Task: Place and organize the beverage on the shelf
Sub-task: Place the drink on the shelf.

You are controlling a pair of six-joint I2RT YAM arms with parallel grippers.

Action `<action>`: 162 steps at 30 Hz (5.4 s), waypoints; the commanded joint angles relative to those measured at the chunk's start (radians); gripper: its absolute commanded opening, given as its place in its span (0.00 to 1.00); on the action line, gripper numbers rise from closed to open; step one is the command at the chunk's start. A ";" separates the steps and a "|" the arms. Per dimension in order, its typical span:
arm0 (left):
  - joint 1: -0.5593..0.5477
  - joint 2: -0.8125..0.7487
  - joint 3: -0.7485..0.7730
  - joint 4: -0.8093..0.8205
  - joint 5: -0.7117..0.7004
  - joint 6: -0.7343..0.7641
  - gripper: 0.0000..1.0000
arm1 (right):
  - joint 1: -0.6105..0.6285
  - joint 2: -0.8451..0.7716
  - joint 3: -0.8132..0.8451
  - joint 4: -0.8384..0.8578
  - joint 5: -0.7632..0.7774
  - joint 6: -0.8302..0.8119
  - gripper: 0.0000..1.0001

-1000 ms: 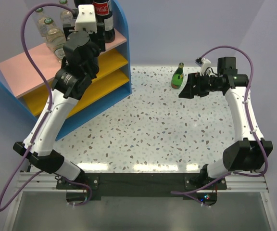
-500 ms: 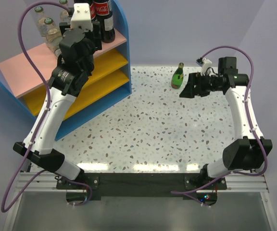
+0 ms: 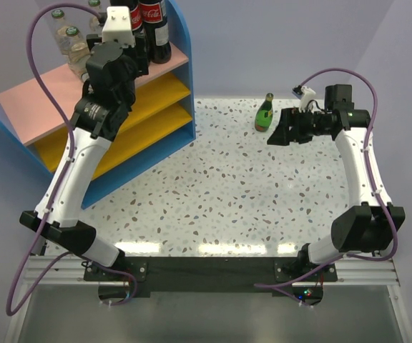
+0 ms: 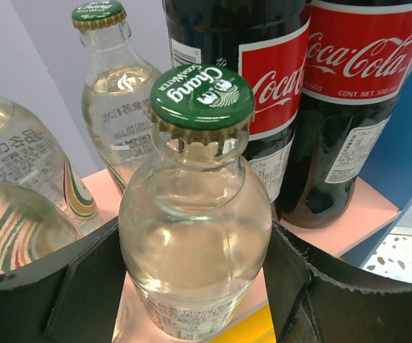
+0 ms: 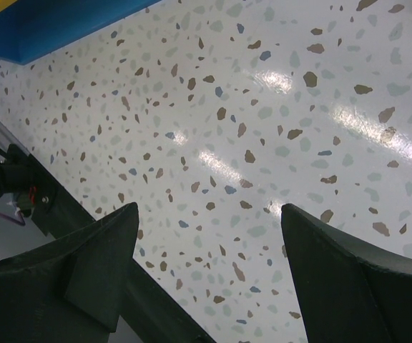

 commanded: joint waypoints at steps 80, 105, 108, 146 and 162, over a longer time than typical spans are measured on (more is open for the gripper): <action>0.075 -0.086 -0.083 0.189 0.023 -0.047 0.64 | -0.016 0.012 0.033 0.010 -0.020 -0.009 0.84; 0.077 -0.085 -0.083 0.203 0.012 -0.009 0.74 | -0.021 0.015 0.035 0.009 -0.023 -0.008 0.84; 0.077 -0.083 -0.084 0.206 0.013 -0.007 0.75 | -0.021 0.015 0.035 0.009 -0.022 -0.008 0.84; 0.077 -0.148 -0.095 0.258 0.142 0.003 0.78 | -0.030 0.016 0.037 0.004 -0.026 -0.015 0.84; 0.077 -0.258 -0.083 0.252 0.331 -0.012 0.72 | -0.030 0.009 0.035 -0.004 -0.026 -0.025 0.84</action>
